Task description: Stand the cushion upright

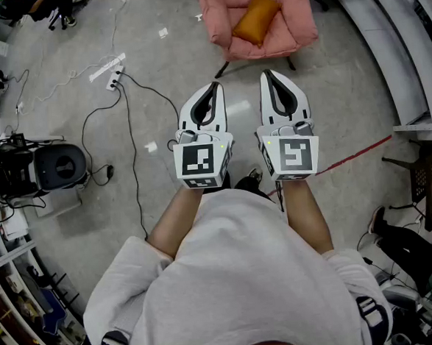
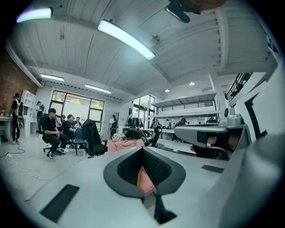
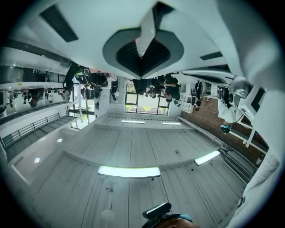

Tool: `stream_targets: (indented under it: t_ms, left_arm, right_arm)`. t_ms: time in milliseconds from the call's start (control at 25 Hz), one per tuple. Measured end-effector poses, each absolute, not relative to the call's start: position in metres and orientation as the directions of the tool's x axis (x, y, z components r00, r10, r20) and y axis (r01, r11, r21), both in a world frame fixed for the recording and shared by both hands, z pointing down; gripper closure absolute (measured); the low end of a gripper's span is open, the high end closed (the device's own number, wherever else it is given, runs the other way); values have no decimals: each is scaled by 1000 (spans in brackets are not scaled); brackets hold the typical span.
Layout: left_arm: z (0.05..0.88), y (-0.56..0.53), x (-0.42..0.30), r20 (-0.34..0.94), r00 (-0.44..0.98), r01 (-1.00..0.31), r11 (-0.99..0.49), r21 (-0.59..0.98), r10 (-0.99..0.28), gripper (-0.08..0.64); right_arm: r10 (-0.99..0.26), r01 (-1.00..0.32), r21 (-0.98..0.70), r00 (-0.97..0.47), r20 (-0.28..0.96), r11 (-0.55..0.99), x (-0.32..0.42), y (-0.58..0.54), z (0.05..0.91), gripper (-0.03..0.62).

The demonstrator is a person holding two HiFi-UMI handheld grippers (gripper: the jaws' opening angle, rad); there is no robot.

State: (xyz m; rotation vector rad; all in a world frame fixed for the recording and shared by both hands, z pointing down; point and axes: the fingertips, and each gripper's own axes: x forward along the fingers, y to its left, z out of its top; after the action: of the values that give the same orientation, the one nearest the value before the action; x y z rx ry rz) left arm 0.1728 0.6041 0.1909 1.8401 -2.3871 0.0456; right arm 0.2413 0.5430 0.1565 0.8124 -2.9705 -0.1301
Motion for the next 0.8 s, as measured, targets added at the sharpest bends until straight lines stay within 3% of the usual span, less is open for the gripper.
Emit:
stream_targets:
  t_ms: [240, 440, 800]
  left_arm:
    - [204, 618, 114, 146, -224, -969, 236, 75, -964, 548]
    - [234, 635, 55, 195, -206, -963, 234, 132, -959, 548]
    - [267, 632, 6, 253, -160, -964, 207, 169, -954, 548]
  right_arm:
    - [-499, -489, 121, -862, 84, 864, 184, 553, 168, 584]
    - [-540, -498, 236, -823, 176, 835, 148, 560, 200, 584]
    - [-526, -474, 236, -807, 270, 848, 110, 564, 230, 584]
